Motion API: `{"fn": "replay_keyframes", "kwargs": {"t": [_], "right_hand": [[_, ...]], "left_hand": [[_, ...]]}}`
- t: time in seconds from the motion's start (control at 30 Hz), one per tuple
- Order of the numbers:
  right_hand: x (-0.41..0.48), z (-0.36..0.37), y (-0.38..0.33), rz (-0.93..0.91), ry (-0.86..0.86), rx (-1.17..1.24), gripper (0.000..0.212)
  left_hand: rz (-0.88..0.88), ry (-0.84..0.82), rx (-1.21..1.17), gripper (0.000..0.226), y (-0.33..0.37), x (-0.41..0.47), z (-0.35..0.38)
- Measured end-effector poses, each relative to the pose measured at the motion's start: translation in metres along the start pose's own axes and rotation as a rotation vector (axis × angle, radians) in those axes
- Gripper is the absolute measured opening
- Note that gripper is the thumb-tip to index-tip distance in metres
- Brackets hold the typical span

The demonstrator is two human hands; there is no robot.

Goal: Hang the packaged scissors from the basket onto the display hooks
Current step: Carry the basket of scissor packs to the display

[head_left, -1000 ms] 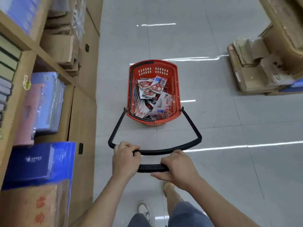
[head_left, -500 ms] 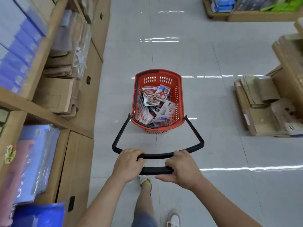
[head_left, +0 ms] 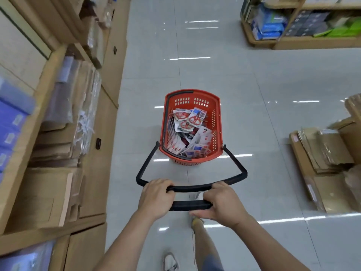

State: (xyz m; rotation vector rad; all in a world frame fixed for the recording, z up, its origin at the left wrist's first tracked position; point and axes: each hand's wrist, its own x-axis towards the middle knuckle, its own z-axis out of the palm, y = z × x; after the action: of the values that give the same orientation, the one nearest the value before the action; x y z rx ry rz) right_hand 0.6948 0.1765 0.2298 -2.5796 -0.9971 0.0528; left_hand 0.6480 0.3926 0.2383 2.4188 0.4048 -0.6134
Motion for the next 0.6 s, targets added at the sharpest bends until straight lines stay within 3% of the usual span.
{"fn": "replay_keyframes", "kwargs": {"t": [0.17, 0.6], "right_hand": [[0.100, -0.017, 0.067, -0.024, -0.068, -0.026, 0.063], [0.333, -0.043, 0.208, 0.306, -0.101, 0.186, 0.076]], "left_hand": [[-0.026, 0.032, -0.022, 0.030, 0.036, 0.096, -0.043], [-0.004, 0.103, 0.035, 0.031, 0.123, 0.355, -0.176]]}}
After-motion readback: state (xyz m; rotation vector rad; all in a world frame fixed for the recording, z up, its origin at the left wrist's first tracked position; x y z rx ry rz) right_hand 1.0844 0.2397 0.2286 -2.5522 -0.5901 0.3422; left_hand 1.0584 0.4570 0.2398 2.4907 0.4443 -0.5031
